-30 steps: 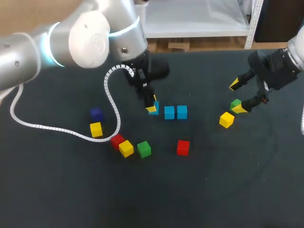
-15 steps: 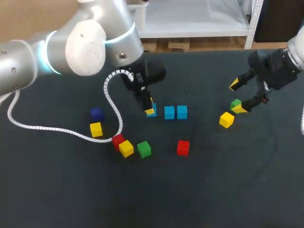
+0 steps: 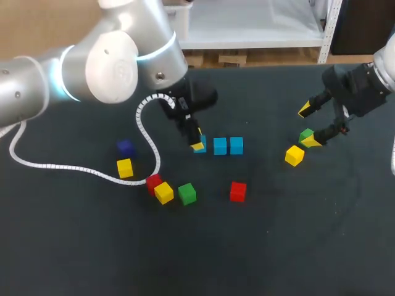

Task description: Place the blue cubes, place green cubes on the blue cubes, place the yellow cubes on the green cubes, then place the red cubes on the yellow cubes, and place purple cube on the red cubes.

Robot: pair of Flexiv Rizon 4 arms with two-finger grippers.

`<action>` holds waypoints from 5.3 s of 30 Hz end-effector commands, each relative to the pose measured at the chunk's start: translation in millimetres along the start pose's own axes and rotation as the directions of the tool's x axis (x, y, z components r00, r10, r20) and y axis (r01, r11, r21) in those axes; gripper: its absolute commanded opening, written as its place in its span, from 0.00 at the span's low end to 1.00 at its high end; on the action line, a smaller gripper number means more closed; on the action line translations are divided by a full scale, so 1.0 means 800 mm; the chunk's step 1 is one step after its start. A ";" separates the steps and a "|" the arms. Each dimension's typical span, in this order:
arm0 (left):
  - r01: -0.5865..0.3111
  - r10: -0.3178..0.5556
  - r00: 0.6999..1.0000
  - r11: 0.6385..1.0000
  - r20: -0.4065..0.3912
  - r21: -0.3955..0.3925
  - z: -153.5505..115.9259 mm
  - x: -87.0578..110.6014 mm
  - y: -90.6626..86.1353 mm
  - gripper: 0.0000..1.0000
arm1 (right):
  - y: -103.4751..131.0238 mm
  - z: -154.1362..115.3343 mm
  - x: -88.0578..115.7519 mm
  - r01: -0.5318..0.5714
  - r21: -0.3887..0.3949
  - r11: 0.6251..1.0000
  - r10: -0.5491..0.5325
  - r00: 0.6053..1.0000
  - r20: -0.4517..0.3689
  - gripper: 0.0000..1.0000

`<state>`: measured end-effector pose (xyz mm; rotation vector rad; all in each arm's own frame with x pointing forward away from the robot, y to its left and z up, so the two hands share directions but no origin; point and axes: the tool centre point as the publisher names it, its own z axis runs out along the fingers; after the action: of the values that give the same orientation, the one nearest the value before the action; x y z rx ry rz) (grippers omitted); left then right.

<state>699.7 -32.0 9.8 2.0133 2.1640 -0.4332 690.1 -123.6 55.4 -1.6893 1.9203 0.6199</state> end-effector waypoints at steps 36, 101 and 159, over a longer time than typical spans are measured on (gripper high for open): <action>0.003 -0.003 1.000 1.000 0.002 0.023 0.015 0.001 0.005 0.00 | -0.001 0.000 0.001 0.001 -0.001 1.000 -0.001 1.000 0.003 1.00; 0.005 -0.006 1.000 0.998 0.009 0.057 0.020 -0.002 0.009 0.58 | -0.001 0.000 0.001 0.001 -0.001 1.000 -0.001 1.000 0.003 1.00; -0.161 0.157 0.985 0.985 0.068 0.065 -0.127 0.096 -0.106 1.00 | -0.001 0.000 0.001 0.001 -0.001 1.000 -0.001 1.000 0.003 1.00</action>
<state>636.5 52.4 84.7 2.1857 1.9723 -0.5737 690.1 -123.6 55.4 -1.6893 1.9203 0.6200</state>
